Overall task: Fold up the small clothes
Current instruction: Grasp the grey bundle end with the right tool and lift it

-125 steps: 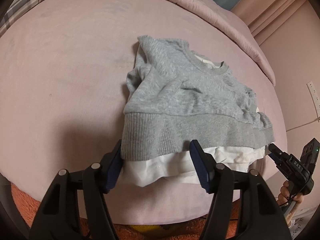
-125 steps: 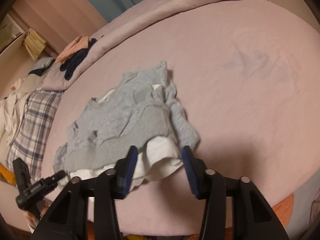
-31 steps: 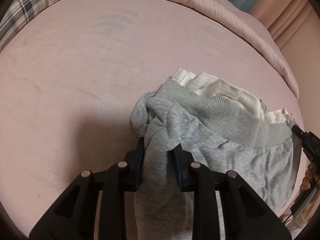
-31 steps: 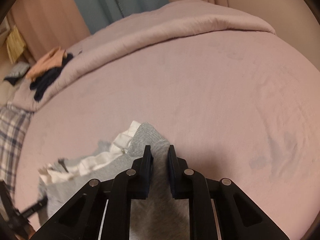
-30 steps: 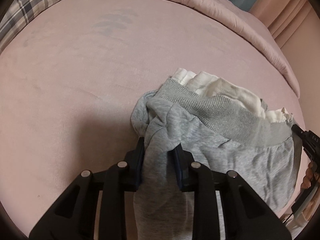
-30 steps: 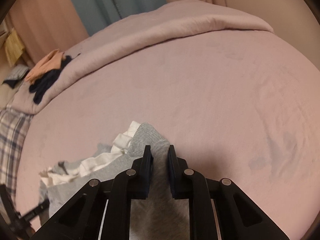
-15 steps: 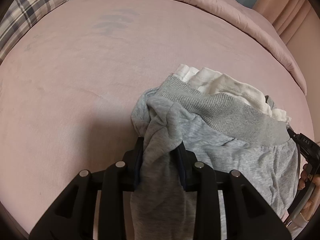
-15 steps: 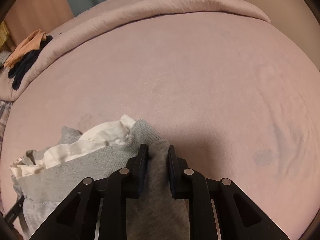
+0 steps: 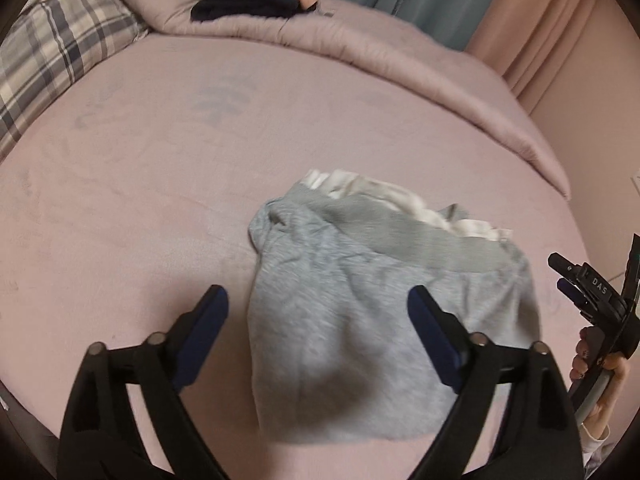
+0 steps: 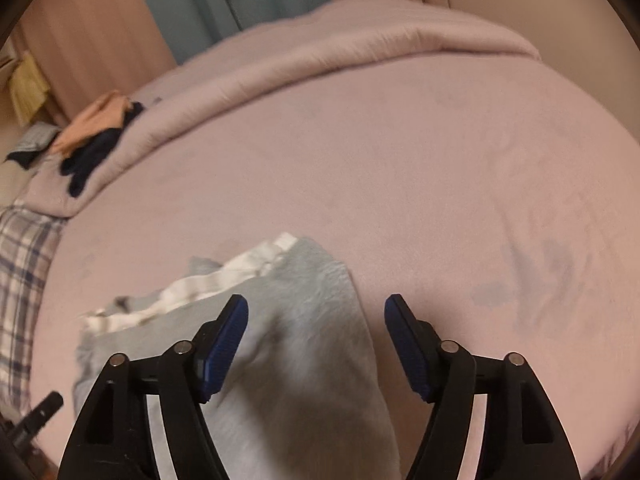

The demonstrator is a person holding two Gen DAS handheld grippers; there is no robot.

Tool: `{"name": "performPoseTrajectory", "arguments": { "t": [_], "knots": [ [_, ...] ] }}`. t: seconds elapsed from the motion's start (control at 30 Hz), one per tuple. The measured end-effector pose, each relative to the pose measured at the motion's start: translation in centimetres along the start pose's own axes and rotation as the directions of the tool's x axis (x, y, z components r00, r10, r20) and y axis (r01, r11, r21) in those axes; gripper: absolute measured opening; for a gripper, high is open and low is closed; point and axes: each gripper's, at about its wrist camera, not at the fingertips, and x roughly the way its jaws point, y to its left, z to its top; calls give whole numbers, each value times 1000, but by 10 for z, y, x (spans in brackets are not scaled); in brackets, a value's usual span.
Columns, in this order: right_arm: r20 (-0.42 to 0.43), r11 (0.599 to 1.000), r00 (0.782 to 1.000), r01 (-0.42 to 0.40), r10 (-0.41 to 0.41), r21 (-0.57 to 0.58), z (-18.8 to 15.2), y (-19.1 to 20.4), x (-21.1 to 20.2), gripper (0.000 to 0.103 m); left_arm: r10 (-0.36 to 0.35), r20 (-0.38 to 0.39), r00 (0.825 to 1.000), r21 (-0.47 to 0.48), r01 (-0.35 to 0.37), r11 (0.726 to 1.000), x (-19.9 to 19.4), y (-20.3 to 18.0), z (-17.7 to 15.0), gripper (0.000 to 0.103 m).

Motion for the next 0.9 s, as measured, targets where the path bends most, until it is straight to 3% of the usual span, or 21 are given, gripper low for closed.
{"name": "performPoseTrajectory", "arguments": {
  "t": [0.03,0.13,0.37,0.7,0.9],
  "knots": [
    [18,1000,1000,-9,9,-2,-3,1,-9,83,-8,6,1000,3,8,1000,-5,-2,-4,97],
    [66,997,995,-72,70,20,-14,-1,-36,94,-32,13,999,11,32,999,-12,-7,-14,99],
    [77,987,988,-142,136,77,-49,-12,-44,95,-49,-81,996,10,50,999,7,-3,-44,98],
    [-60,958,987,-129,149,255,-94,-43,-18,95,-52,-174,983,-40,45,998,42,11,-69,94],
    [-67,945,974,-193,217,265,-102,-36,-11,95,-67,-171,983,-57,58,997,53,15,-68,89]
  ]
}}
